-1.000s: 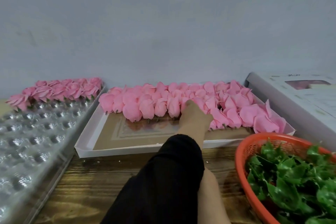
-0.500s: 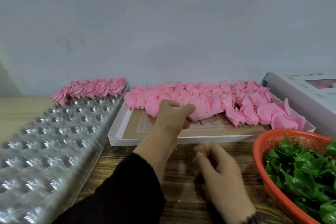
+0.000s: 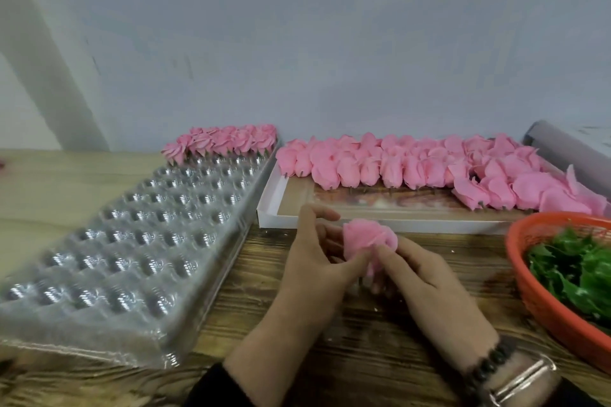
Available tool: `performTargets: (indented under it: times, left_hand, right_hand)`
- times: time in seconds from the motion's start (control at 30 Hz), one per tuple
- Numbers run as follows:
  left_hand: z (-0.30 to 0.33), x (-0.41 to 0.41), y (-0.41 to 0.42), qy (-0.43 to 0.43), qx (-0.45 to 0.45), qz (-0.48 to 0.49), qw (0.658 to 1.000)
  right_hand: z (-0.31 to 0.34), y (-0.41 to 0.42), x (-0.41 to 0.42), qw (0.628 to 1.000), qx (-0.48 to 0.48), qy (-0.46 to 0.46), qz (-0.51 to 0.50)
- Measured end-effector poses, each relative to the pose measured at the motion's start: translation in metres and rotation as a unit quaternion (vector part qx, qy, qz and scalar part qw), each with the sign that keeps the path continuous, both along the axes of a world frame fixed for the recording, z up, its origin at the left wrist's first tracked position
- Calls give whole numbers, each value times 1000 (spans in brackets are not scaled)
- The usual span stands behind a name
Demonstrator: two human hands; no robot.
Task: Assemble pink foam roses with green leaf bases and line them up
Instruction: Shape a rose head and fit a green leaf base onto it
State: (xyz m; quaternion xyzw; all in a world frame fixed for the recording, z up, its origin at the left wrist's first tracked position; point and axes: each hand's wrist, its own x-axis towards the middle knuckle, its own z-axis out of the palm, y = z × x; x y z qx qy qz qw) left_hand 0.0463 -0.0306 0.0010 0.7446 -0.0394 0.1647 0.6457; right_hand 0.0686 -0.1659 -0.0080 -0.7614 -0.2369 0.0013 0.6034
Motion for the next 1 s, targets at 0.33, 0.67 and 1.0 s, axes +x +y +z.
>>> performTargets:
  times: [0.33, 0.67, 1.0]
  left_hand:
    - [-4, -2, -8, -108, 260, -34, 959]
    - [-10, -2, -6, 92, 146, -49, 984]
    - [-4, -6, -10, 67, 26, -114, 991]
  right_hand:
    - [-2, -1, -1, 998, 2, -21, -52]
    - [1, 7, -8, 987, -55, -142, -52]
    - [8, 8, -15, 960, -41, -274, -51]
